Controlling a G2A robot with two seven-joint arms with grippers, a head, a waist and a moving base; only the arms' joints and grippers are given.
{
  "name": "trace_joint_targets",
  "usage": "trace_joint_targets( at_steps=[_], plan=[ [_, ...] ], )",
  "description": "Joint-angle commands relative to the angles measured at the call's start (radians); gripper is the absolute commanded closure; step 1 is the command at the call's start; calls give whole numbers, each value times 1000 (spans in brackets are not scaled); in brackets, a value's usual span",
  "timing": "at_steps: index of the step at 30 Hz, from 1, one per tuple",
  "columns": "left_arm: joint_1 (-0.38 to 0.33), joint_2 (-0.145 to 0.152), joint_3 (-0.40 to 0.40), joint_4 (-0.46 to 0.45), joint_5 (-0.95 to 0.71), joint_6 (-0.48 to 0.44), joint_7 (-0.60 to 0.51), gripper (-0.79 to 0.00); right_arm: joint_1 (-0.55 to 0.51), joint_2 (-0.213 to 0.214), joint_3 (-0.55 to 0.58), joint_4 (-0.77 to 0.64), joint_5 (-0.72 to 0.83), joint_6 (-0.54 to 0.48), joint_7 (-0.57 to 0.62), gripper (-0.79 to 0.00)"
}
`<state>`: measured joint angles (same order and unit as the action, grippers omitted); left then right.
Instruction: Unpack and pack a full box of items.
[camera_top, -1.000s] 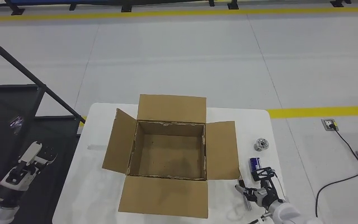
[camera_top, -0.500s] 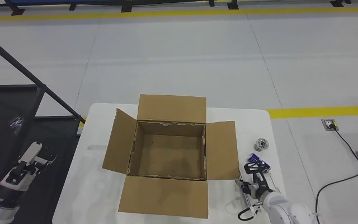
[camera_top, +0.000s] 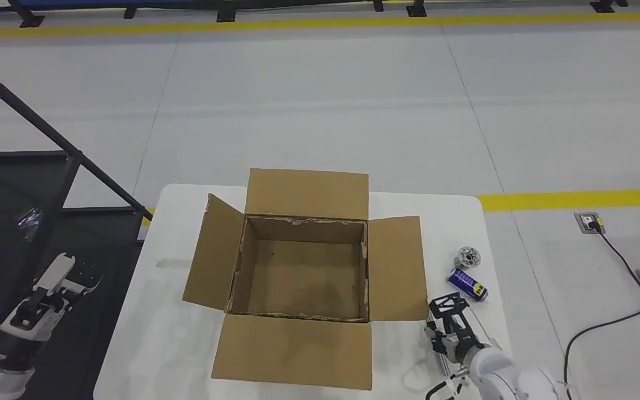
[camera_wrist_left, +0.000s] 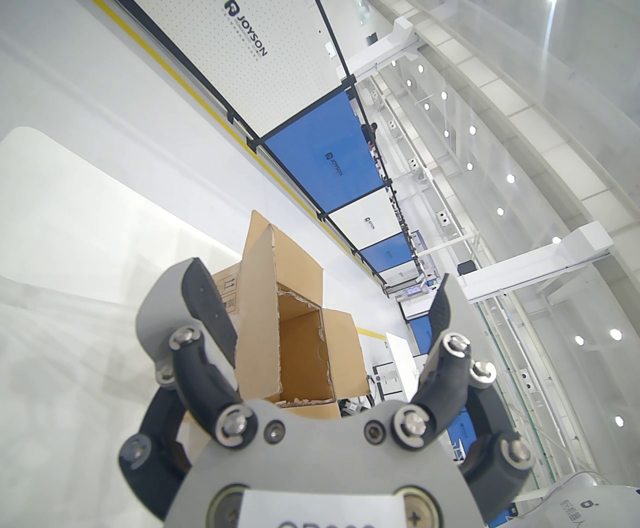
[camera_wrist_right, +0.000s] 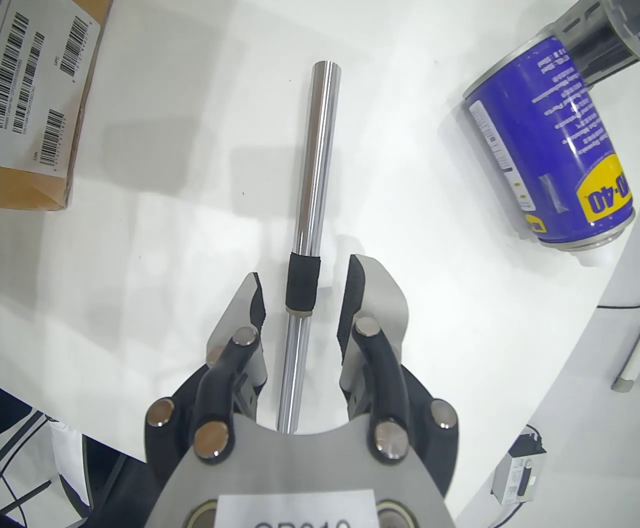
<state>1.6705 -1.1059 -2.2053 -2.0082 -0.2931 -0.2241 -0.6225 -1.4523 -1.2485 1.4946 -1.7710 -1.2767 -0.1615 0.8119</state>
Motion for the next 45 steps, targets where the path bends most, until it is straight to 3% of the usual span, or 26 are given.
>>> trace_joint_targets(
  at_steps=[1, 19, 22, 24, 29, 37, 42, 45],
  plan=[
    [0, 0, 0, 0, 0, 0, 0, -785, 14, 1, -9, 9, -1, -7, 14, -363],
    [0, 0, 0, 0, 0, 0, 0, -785, 119, 2, -76, 78, -27, 12, 164, -280],
    [0, 0, 0, 0, 0, 0, 0, -785, 133, 2, -82, 90, -25, 15, 178, -169],
    [0, 0, 0, 0, 0, 0, 0, -785, 139, 3, -81, 95, -22, 16, 182, 0],
    [0, 0, 0, 0, 0, 0, 0, -785, 132, 6, -65, 74, -11, 20, 177, 0],
    [0, 0, 0, 0, 0, 0, 0, -785, -5, 21, 86, -132, 63, 40, 103, 0],
    [0, 0, 0, 0, 0, 0, 0, -785, -137, 23, 227, -361, 139, 112, -22, 0],
    [0, 0, 0, 0, 0, 0, 0, -785, -204, 20, 255, -497, 112, 147, -128, 0]
  ],
)
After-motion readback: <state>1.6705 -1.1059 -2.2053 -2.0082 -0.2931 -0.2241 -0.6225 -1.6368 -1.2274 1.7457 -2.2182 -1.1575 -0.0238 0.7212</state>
